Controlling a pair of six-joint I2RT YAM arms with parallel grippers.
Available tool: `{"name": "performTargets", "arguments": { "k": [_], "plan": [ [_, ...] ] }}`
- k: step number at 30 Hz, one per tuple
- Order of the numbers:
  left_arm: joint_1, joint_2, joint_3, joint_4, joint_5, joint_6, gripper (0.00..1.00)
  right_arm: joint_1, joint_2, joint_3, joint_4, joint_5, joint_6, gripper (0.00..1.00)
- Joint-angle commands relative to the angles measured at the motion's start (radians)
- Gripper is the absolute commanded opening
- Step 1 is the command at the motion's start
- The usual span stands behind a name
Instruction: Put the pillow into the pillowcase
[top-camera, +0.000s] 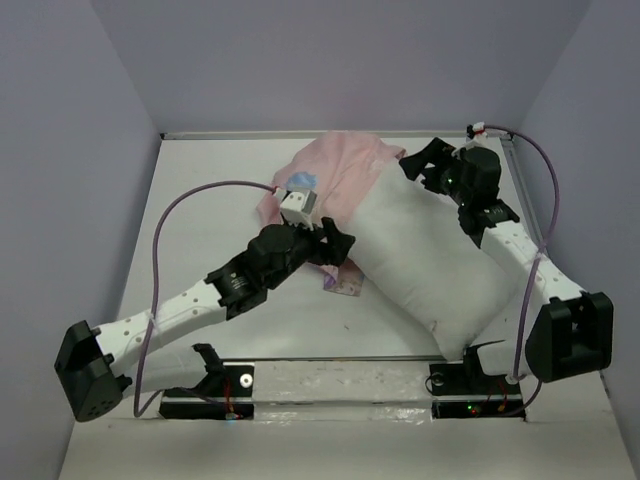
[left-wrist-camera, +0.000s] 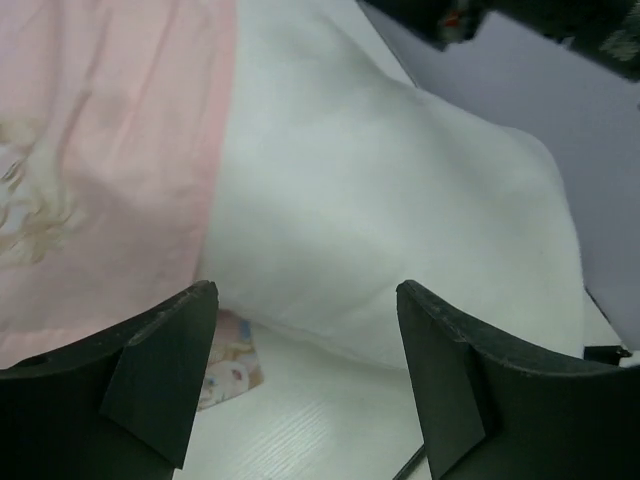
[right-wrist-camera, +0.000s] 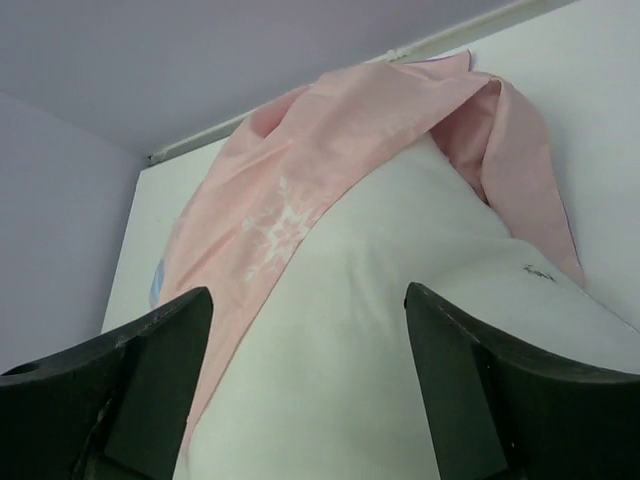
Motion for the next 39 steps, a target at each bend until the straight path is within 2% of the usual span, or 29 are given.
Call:
{"name": "performTargets", "arguments": {
  "k": [1,2,3,6,11,18,24,28,30,31,32,33,34,35,36,37,39],
  "plan": [
    [0.083,-0.102,-0.311,0.104,-0.119,-0.161,0.81,0.095,-0.132,0.065,-0.167,-0.044,-0.236,0.84],
    [0.095,-0.116,-0.356,0.130,-0.105,-0.183,0.80,0.137,-0.143,0.071,-0.198,-0.047,-0.273,0.84],
    [0.105,-0.113,-0.389,0.165,-0.091,-0.210,0.80,0.181,-0.146,0.086,-0.271,-0.006,-0.358,0.84],
    [0.108,-0.053,-0.449,0.216,-0.077,-0.218,0.80,0.359,-0.141,0.108,-0.413,0.127,-0.481,0.84],
    [0.108,0.095,-0.443,0.342,-0.034,-0.206,0.82,0.507,-0.128,0.077,-0.524,0.276,-0.542,0.88],
    [0.120,0.314,-0.388,0.501,-0.020,-0.185,0.84,0.565,-0.042,0.066,-0.597,0.473,-0.580,0.98],
    [0.128,0.520,-0.311,0.595,-0.072,-0.180,0.83,0.576,0.159,0.108,-0.550,0.505,-0.617,1.00],
    [0.152,0.582,-0.309,0.678,-0.094,-0.208,0.77,0.599,0.267,0.149,-0.542,0.550,-0.611,1.00],
    [0.160,0.602,-0.306,0.720,-0.101,-0.215,0.68,0.599,0.308,0.148,-0.513,0.530,-0.614,1.00],
    [0.165,0.609,-0.305,0.734,-0.103,-0.218,0.62,0.599,0.325,0.148,-0.504,0.545,-0.608,0.88],
    [0.171,0.626,-0.296,0.747,-0.106,-0.217,0.45,0.599,0.342,0.158,-0.502,0.553,-0.600,0.74],
    [0.172,0.634,-0.288,0.753,-0.103,-0.215,0.35,0.599,0.354,0.166,-0.495,0.557,-0.576,0.54],
    [0.175,0.646,-0.280,0.756,-0.095,-0.215,0.17,0.599,0.356,0.170,-0.481,0.562,-0.554,0.01],
    [0.178,0.646,-0.280,0.764,-0.083,-0.215,0.17,0.599,0.342,0.172,-0.463,0.553,-0.536,0.01],
    [0.180,0.645,-0.289,0.774,-0.069,-0.215,0.05,0.599,0.321,0.168,-0.441,0.530,-0.519,0.00],
    [0.178,0.625,-0.315,0.818,-0.030,-0.218,0.00,0.573,0.267,0.167,-0.391,0.474,-0.476,0.00],
    [0.178,0.596,-0.338,0.871,0.041,-0.221,0.00,0.550,0.213,0.174,-0.322,0.442,-0.398,0.00]
  ]
}}
